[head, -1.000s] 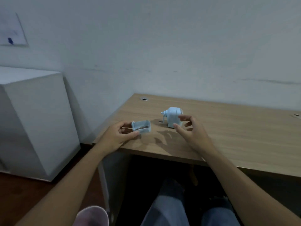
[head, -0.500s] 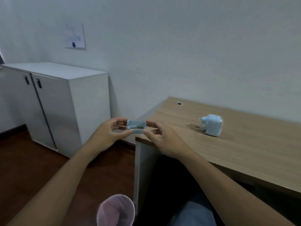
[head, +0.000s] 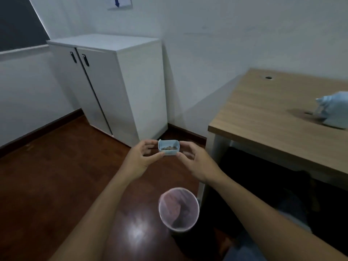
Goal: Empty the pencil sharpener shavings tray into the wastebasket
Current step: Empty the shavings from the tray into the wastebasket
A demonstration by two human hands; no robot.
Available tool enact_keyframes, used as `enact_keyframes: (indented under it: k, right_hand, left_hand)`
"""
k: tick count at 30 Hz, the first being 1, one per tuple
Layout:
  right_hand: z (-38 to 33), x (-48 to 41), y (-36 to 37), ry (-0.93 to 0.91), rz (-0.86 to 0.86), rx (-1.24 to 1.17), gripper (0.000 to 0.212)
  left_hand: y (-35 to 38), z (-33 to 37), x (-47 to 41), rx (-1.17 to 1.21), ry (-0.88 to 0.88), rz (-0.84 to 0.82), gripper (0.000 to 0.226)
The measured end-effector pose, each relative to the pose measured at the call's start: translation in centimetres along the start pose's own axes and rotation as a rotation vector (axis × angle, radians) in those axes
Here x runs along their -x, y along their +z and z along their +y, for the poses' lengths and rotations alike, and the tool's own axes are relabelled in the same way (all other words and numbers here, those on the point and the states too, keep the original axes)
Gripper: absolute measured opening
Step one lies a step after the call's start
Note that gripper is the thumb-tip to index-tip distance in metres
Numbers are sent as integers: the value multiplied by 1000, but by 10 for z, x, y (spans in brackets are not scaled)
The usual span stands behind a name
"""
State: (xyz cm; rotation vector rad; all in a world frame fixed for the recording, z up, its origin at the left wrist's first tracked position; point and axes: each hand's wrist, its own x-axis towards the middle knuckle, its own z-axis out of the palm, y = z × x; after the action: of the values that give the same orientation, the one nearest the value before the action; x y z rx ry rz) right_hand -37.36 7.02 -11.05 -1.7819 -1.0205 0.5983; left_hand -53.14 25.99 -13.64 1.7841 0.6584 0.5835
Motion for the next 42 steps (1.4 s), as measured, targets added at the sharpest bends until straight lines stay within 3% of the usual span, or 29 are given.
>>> enact_keyframes:
  k: [4, 10, 18, 21, 30, 42]
  right_hand:
    - [47, 8, 24, 129, -31, -41, 45]
    - [116, 20, 56, 406, -43, -128, 30]
    - [158, 43, 79, 674, -59, -269, 34]
    - [166, 48, 85, 727, -60, -259, 37]
    - [180, 52, 89, 762, -104, -177, 43]
    - [178, 51, 82, 705, -123, -167, 46]
  left_hand:
    - [20, -44, 14, -3, -138, 7, 35]
    - [56, -108, 35, -11, -344, -34, 32]
    - [94, -157, 53, 46, -639, -75, 21]
    - [99, -165, 58, 6, -724, -117, 38]
    - [115, -157, 52, -15, -937, -181, 53]
    - [115, -155, 42, -104, -961, -215, 57]
